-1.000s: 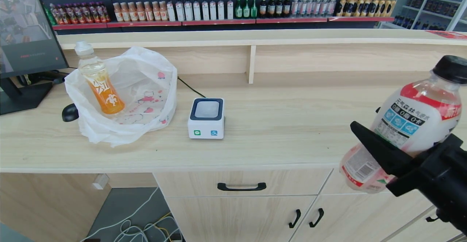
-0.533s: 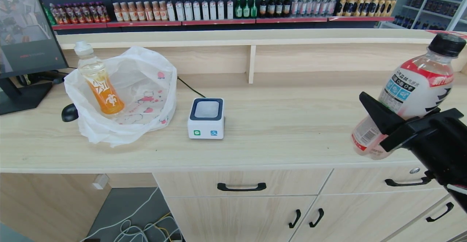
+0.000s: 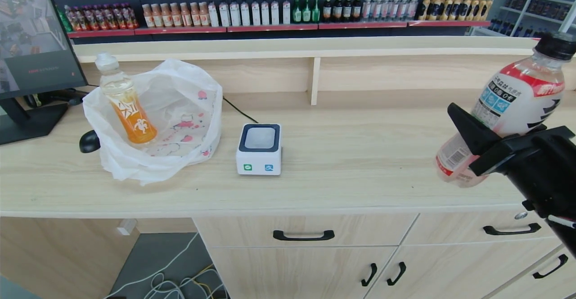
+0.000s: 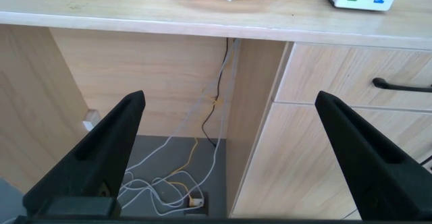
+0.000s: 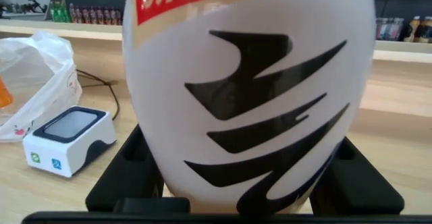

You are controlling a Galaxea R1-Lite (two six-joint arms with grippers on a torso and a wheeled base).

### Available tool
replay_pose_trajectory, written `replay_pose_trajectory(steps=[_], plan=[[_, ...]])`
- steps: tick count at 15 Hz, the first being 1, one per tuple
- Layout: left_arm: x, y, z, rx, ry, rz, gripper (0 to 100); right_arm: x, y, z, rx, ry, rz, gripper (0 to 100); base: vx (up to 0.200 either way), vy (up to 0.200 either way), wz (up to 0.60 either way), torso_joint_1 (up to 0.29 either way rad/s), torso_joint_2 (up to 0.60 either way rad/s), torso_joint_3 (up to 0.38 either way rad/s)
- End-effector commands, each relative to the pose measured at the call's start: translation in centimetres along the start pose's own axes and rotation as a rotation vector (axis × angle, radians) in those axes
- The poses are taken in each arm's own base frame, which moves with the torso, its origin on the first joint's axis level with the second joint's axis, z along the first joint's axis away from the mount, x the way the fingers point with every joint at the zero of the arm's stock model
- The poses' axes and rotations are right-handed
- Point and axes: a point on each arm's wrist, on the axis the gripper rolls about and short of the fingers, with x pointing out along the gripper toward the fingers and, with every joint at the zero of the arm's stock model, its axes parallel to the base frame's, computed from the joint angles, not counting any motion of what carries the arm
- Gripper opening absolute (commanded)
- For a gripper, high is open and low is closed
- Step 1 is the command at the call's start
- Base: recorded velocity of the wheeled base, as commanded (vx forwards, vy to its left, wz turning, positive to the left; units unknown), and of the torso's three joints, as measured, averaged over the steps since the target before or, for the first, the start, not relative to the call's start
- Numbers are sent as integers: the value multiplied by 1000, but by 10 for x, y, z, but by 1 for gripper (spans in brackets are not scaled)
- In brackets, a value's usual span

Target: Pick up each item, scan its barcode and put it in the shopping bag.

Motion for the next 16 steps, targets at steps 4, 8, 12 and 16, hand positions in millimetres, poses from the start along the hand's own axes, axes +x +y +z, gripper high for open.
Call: replay_pose_trajectory(steps=[4, 8, 12, 16], plan=[[0, 0, 0, -5, 0, 0, 100, 23, 4, -5, 36, -12, -24, 0, 0, 200, 0, 10, 10, 1], [0, 0, 0, -5, 0, 1, 100, 25, 1, -7, 30, -6, -40, 0, 0, 200, 0, 1, 5, 1], [0, 0, 0, -5, 0, 0, 100, 28, 1, -5, 25, -13, -77, 0, 0, 200, 0, 4, 1, 2], [0, 0, 0, -5, 0, 0, 100, 30, 1, -8, -3, -3, -76, 0, 0, 200, 0, 5, 5, 1]])
